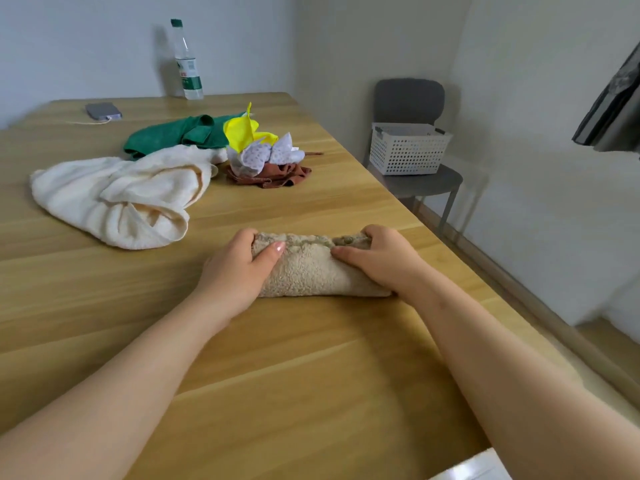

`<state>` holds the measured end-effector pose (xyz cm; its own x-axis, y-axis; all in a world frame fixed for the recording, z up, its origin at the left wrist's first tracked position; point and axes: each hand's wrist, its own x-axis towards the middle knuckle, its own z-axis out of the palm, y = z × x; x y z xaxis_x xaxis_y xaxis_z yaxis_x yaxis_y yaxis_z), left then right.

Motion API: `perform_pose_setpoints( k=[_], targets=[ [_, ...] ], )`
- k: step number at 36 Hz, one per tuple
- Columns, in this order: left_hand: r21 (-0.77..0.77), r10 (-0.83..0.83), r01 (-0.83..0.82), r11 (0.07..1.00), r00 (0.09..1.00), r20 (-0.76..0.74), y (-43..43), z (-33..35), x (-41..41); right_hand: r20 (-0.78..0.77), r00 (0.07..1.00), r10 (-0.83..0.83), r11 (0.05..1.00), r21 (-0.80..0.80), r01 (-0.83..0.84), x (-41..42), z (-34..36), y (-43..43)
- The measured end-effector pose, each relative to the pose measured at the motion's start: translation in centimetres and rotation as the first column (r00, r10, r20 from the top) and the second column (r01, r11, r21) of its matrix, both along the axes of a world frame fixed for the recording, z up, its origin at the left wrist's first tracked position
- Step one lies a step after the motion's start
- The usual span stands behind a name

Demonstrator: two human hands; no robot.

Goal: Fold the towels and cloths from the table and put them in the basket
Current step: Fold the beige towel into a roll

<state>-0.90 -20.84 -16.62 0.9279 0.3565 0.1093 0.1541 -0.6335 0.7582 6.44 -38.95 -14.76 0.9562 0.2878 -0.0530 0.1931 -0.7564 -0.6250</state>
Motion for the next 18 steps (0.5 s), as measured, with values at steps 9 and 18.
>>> perform_pose_setpoints(
  k=[9, 18],
  targets=[
    [-0.58, 0.099, -0.067, 0.812, 0.995, 0.024, -2.5, 3.2, 9.5, -0.337, 0.941, 0.04, 0.93, 0.358, 0.089, 6.1, 2.7, -1.5],
    [-0.868, 0.069, -0.211, 0.449, 0.977, -0.202, -6.6, 12.0, 12.3, -0.65, 0.756, -0.084, 0.559, 0.597, 0.576, 6.1, 11.2, -5.5]
  ],
)
